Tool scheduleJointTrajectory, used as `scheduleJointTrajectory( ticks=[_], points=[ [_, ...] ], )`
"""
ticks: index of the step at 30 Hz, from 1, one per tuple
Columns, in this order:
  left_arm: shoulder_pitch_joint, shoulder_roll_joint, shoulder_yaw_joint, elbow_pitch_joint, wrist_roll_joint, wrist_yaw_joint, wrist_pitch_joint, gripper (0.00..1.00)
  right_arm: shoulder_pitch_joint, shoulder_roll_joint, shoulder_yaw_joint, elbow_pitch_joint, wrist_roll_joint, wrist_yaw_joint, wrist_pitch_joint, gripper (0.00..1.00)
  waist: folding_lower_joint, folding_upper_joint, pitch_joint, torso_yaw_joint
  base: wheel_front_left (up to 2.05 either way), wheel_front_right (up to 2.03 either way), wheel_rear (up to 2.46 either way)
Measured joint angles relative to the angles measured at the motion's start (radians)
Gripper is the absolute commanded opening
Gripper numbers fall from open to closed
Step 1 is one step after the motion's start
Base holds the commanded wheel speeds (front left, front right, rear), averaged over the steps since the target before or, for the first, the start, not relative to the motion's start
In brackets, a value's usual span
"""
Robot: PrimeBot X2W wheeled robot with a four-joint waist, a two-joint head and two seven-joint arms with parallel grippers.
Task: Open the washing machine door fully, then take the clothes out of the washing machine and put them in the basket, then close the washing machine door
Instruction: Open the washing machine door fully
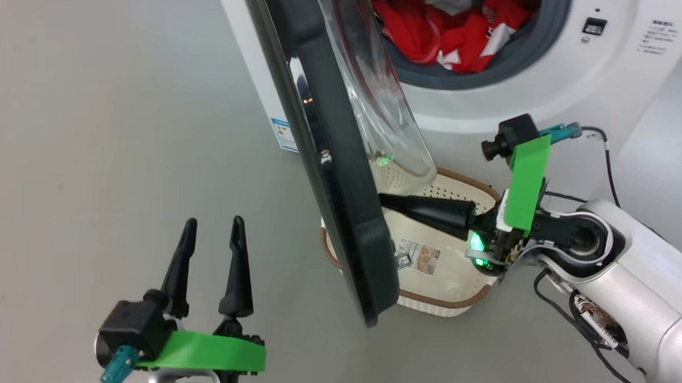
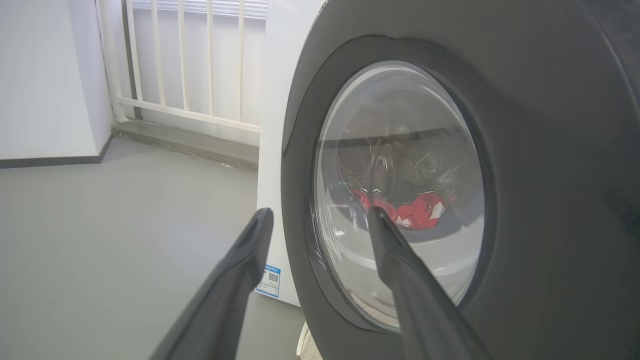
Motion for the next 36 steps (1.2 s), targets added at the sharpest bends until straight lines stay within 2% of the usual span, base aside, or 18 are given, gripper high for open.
scheduleJointTrajectory(
  ticks=[15,29,35,36],
  points=[
    [0.036,0.002,-0.001,0.013,-0.006,0.0,0.0,1.0,0.016,0.077,0.059,0.084,0.002,0.0,0.009,0.0,0.0,0.0,-0.064,0.114,0.0,0.0,0.0],
    [0.06,0.003,0.004,-0.002,-0.007,0.004,0.0,1.0,-0.009,0.12,0.08,0.165,-0.04,0.0,0.04,0.0,0.0,0.0,-0.066,0.119,0.0,0.0,0.0],
    [0.06,0.003,-0.002,0.016,-0.009,0.001,0.0,1.0,-0.003,0.112,0.065,0.158,-0.12,0.0,-0.027,0.0,0.0,0.0,-0.08,0.115,0.0,0.0,0.0],
    [0.06,0.003,-0.002,0.02,-0.009,0.0,0.0,1.0,-0.001,0.111,0.057,0.15,-0.139,0.0,-0.037,0.09,0.0,0.0,-0.083,0.114,0.0,0.0,0.0]
  ],
)
